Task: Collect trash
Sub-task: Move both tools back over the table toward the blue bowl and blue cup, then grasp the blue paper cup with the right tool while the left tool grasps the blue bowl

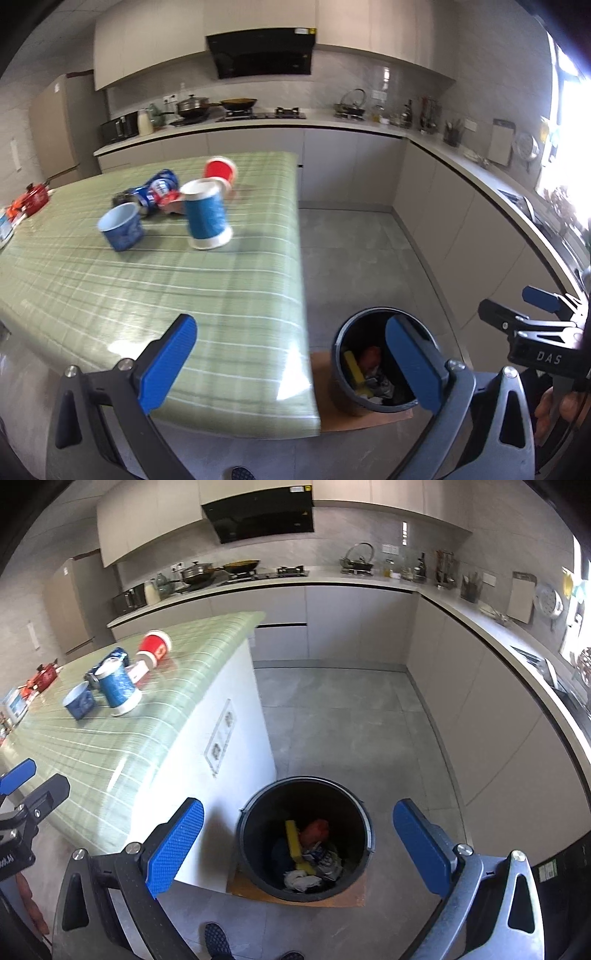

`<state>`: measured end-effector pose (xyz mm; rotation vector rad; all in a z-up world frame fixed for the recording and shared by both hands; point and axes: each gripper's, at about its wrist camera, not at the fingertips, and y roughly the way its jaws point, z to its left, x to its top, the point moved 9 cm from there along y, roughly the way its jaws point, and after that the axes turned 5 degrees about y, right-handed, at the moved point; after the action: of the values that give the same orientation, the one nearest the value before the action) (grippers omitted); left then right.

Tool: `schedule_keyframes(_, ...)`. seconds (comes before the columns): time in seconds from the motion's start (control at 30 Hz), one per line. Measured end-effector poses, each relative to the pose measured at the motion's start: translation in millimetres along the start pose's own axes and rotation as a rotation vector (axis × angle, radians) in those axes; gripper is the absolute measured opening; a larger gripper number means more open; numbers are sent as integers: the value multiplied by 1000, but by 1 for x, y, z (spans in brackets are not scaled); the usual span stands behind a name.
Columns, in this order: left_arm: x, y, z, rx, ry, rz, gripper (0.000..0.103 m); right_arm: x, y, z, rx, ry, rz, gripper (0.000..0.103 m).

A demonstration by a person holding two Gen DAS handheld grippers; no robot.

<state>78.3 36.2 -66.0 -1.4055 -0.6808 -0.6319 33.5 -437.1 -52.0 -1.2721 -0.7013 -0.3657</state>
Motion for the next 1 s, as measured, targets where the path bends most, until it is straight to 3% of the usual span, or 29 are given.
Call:
schedule_keyframes(0.17,0,-9,40,43,-36,-38,103,5,3,35,50,-31,-5,103)
schedule_keyframes(0.33,-7,-9,89,119,-72,8,103,9,9,79,96,-75,-4,103)
schedule_keyframes(0.47,-9,-8,124,107,-133,12,103,16,9,115,118,-107,-12,103)
schedule_keyframes(1.0,5,27,228,81,-182,14,103,38,45,248,152,-170,-13,103)
